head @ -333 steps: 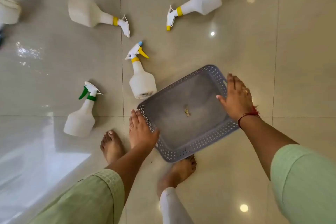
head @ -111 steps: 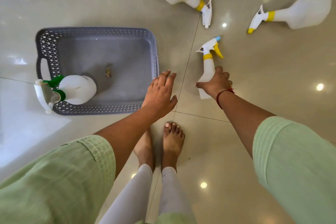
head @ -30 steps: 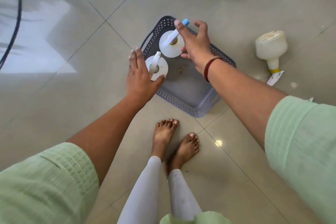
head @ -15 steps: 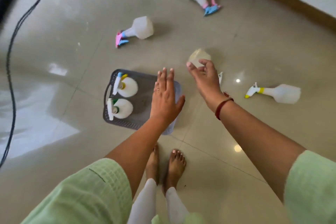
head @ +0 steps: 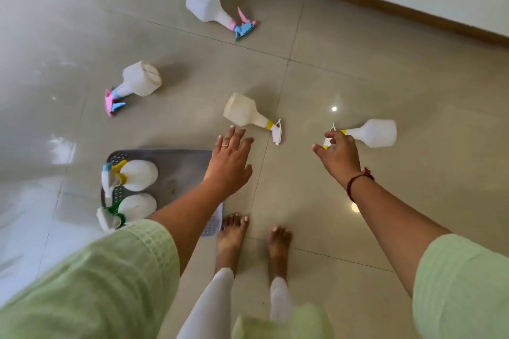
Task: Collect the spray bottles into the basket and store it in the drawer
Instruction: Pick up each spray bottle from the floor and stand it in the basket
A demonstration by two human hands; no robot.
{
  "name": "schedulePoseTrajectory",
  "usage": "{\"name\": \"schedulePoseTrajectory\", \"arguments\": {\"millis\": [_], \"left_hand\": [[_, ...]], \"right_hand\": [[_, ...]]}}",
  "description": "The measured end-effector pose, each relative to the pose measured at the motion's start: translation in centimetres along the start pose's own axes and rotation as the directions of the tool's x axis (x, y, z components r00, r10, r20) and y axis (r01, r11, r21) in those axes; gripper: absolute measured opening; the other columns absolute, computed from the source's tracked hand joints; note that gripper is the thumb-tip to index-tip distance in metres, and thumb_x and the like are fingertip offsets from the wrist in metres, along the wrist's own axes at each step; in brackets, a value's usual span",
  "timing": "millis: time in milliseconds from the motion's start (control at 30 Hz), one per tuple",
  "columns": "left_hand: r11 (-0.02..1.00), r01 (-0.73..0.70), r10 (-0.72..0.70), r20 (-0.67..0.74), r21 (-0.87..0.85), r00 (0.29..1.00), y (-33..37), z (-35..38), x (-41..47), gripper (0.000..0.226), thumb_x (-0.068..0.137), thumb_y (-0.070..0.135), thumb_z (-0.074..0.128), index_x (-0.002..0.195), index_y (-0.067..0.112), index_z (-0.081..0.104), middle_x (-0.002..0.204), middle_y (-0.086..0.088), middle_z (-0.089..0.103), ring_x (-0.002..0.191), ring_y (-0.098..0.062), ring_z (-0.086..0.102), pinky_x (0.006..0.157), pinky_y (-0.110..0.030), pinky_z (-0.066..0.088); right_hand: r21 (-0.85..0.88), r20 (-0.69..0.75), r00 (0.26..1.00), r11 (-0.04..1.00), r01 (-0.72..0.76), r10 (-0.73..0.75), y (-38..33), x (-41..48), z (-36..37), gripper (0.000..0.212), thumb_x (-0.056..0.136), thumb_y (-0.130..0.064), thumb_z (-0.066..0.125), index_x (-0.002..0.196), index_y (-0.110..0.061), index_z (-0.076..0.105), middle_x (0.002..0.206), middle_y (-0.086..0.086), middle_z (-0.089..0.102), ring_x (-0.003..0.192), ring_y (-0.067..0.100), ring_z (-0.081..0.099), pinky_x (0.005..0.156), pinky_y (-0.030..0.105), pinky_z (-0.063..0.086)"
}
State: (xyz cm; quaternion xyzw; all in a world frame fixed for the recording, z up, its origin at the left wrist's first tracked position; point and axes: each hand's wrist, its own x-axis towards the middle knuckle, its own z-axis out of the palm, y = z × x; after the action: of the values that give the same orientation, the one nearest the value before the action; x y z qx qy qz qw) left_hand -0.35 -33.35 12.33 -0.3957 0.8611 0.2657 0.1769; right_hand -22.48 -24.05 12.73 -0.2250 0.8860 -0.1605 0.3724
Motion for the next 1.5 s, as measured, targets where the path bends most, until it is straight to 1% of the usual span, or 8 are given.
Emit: {"name": "schedulePoseTrajectory", "arguments": {"millis": [200, 433, 633, 867, 1033, 1233, 1333, 1500], "left_hand": [[0.973, 0.052, -0.063, 0.039, 0.225, 0.997, -0.9, 2.7, 8.2, 0.075, 0.088, 0.019, 0.055, 0.149, 0.016, 0.011, 0.159, -0.011, 0.002, 0.146, -0.035, -0.011, 0.116, -0.056, 0.000], [0.926, -0.041, 0.002, 0.105, 0.375, 0.994, -4.3, 2.8, 19.5, 0.113, 0.067, 0.035, 0.082, 0.149, 0.018, 0.007, 0.157, -0.014, 0.010, 0.146, -0.037, -0.002, 0.112, -0.063, 0.006], [0.869, -0.098, 0.046, 0.119, 0.486, 0.992, -6.1, 4.3, 21.1, 0.097, 0.057, 0.043, 0.084, 0.136, 0.021, 0.032, 0.130, -0.011, 0.047, 0.119, -0.037, 0.043, 0.083, -0.047, 0.045], [0.997, 0.069, -0.066, -0.067, 0.044, 0.996, -8.0, 4.0, 15.2, 0.081, 0.058, 0.039, 0.080, 0.128, 0.024, 0.042, 0.127, -0.008, 0.051, 0.117, -0.036, 0.044, 0.079, -0.046, 0.045], [0.838, 0.168, -0.270, -0.129, -0.519, 0.954, -8.4, 2.1, 7.0, 0.083, 0.055, 0.034, 0.086, 0.127, 0.018, 0.048, 0.125, -0.011, 0.050, 0.113, -0.035, 0.048, 0.092, -0.042, 0.045], [0.627, 0.368, -0.580, -0.096, -0.686, 0.809, -8.6, 2.1, -1.3, 0.096, 0.052, 0.039, 0.088, 0.132, 0.017, 0.040, 0.129, -0.010, 0.042, 0.118, -0.031, 0.047, 0.096, -0.043, 0.044], [0.616, 0.424, -0.613, -0.067, -0.664, 0.787, -10.1, 3.4, -4.6, 0.103, 0.054, 0.041, 0.087, 0.138, 0.013, 0.034, 0.134, -0.009, 0.041, 0.127, -0.026, 0.040, 0.102, -0.041, 0.039], [0.550, 0.430, -0.657, -0.053, -0.716, 0.752, -12.7, 6.8, -10.0, 0.103, 0.058, 0.033, 0.086, 0.143, 0.016, 0.031, 0.142, -0.006, 0.039, 0.133, -0.023, 0.036, 0.105, -0.045, 0.039]], "right_hand": [[0.003, 0.138, 0.989, 0.999, 0.054, -0.054, 2.5, 6.2, 5.2, 0.047, 0.082, -0.027, 0.071, 0.123, -0.011, 0.055, 0.126, 0.014, 0.051, 0.111, 0.024, 0.056, 0.091, 0.026, 0.042], [0.002, 0.163, 0.983, 0.996, 0.086, -0.085, 2.6, 11.7, 13.5, 0.061, 0.080, -0.029, 0.072, 0.131, -0.008, 0.046, 0.129, 0.018, 0.047, 0.120, 0.035, 0.050, 0.102, 0.040, 0.041], [-0.038, 0.140, 0.990, 0.999, 0.016, -0.010, 2.5, 14.3, 16.9, 0.065, 0.076, -0.028, 0.074, 0.130, -0.007, 0.044, 0.126, 0.017, 0.053, 0.114, 0.035, 0.054, 0.092, 0.038, 0.047], [0.270, 0.175, 0.985, 0.961, -0.053, 0.005, -0.6, 11.0, 13.6, 0.026, 0.085, -0.012, 0.066, 0.109, -0.002, 0.063, 0.086, 0.006, 0.062, 0.077, 0.022, 0.060, 0.077, 0.037, 0.051], [0.493, 0.169, 0.960, 0.862, 0.115, -0.225, -7.2, 4.7, 8.2, 0.014, 0.085, -0.006, 0.067, 0.099, -0.001, 0.066, 0.078, 0.005, 0.061, 0.066, 0.012, 0.059, 0.075, 0.036, 0.055], [0.243, 0.260, 0.810, 0.848, 0.471, -0.525, -14.9, -3.1, 9.6, 0.015, 0.081, -0.011, 0.071, 0.095, -0.007, 0.072, 0.077, -0.007, 0.066, 0.067, -0.001, 0.055, 0.065, 0.016, 0.042], [0.100, 0.450, 0.629, 0.735, 0.670, -0.635, -16.7, -5.4, 12.1, 0.022, 0.081, -0.012, 0.071, 0.102, -0.009, 0.074, 0.098, 0.006, 0.073, 0.086, 0.016, 0.064, 0.075, 0.022, 0.046], [-0.069, 0.734, 0.419, 0.555, 0.829, -0.534, -16.6, -8.4, 18.0, 0.027, 0.085, -0.017, 0.065, 0.111, -0.020, 0.072, 0.111, 0.003, 0.070, 0.104, 0.023, 0.063, 0.087, 0.036, 0.049]]}}
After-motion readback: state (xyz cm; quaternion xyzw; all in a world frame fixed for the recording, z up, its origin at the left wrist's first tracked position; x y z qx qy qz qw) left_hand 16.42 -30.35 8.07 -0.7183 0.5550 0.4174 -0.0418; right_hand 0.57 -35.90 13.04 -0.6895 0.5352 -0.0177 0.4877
